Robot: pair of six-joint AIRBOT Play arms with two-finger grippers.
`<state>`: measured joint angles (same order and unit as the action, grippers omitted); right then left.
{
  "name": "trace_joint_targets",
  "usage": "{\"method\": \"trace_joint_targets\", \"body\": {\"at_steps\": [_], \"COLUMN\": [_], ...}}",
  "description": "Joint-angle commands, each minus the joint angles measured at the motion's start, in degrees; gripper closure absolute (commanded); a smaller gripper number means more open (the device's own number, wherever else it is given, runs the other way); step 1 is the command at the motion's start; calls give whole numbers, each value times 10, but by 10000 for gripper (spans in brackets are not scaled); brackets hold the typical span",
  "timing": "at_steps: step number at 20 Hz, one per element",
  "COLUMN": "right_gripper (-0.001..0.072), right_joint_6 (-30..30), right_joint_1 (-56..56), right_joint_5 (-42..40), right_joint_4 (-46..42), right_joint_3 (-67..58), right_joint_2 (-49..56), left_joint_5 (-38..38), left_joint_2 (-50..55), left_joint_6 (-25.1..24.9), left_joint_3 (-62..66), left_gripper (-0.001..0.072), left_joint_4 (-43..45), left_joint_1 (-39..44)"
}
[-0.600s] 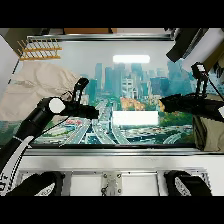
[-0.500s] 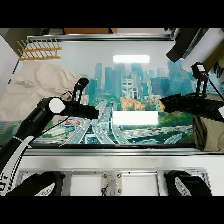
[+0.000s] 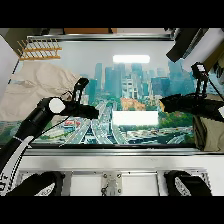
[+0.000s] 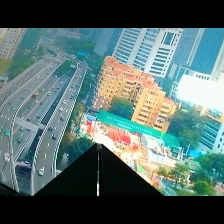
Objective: Fold the clothes and pants, and hang the long-sleeved shirts on hangers.
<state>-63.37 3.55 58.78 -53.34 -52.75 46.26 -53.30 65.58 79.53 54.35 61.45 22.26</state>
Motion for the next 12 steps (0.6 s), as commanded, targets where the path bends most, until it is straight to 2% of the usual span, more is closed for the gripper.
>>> {"method": "trace_joint_targets", "body": {"at_steps": [1, 2, 3, 4, 8, 12], "right_gripper": [685, 685, 684, 685, 685, 685], "right_joint_6": [0, 0, 0, 0, 0, 0], "right_joint_1": [-1, -1, -1, -1, -1, -1], "right_joint_5": [0, 0, 0, 0, 0, 0], "right_joint_4": [0, 0, 0, 0, 0, 0], "right_joint_3": [0, 0, 0, 0, 0, 0], "right_joint_2": [0, 0, 0, 0, 0, 0], "left_joint_5": [3, 15, 25, 42, 48, 46], "left_joint_2": [0, 0, 0, 2, 61, 168], "left_joint_6": [-1, -8, -18, -11, 44, 45], "left_joint_3": [0, 0, 7, 20, 112, 170], "left_gripper": [704, 615, 146, 7, 18, 18], "left_joint_4": [5, 18, 48, 103, 334, 356], "left_joint_1": [0, -3, -9, -22, -112, -191]}}
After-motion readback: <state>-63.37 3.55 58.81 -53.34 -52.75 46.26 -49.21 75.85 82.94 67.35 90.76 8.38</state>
